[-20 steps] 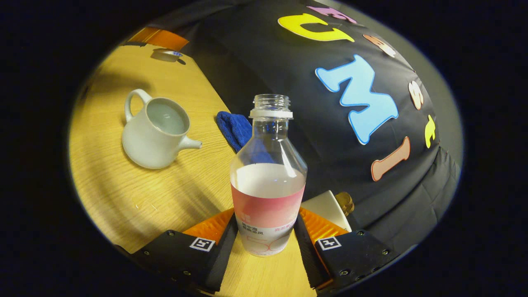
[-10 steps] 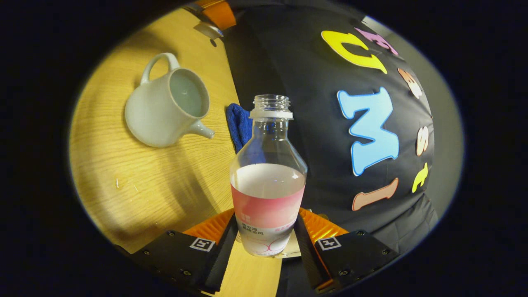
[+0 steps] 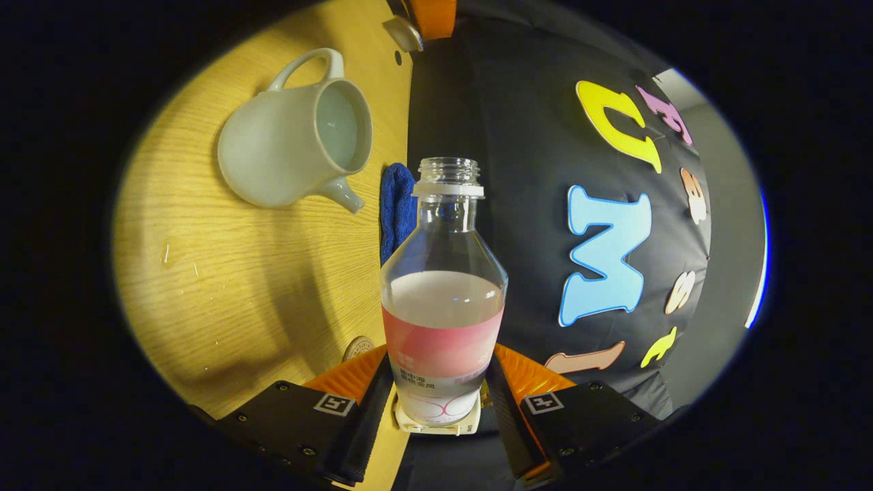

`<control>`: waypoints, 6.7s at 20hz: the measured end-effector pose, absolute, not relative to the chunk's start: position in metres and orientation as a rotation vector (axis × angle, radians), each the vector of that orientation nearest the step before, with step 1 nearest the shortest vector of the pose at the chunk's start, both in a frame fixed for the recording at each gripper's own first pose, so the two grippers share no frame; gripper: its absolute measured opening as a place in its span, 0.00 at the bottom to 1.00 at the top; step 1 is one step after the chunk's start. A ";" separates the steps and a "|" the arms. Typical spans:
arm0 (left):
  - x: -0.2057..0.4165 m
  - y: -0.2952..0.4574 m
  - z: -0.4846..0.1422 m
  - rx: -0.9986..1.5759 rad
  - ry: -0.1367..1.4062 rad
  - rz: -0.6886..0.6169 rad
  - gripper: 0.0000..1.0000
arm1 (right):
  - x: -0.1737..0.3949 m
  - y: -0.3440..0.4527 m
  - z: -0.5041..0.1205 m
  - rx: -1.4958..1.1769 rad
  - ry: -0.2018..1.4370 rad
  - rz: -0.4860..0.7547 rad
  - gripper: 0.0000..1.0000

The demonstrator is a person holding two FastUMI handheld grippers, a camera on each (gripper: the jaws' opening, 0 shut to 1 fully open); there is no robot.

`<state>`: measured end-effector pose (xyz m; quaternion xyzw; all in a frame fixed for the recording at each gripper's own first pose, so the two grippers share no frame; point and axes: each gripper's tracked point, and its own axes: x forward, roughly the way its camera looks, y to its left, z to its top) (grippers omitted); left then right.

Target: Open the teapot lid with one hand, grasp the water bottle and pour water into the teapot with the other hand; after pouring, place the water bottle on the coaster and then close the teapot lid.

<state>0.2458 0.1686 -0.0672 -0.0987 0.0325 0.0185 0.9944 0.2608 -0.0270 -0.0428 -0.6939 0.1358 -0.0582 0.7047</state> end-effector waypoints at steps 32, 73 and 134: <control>0.246 0.180 -0.069 -0.286 0.063 0.039 0.16 | 0.270 -0.001 0.004 -2.071 0.058 -0.091 0.75; 0.246 0.181 -0.069 -0.295 0.059 0.035 0.16 | 0.274 -0.004 0.006 -2.050 0.027 -0.033 0.75; 0.249 0.166 -0.066 -0.241 0.053 0.000 0.16 | 0.315 -0.121 -0.091 0.022 0.326 -0.114 0.96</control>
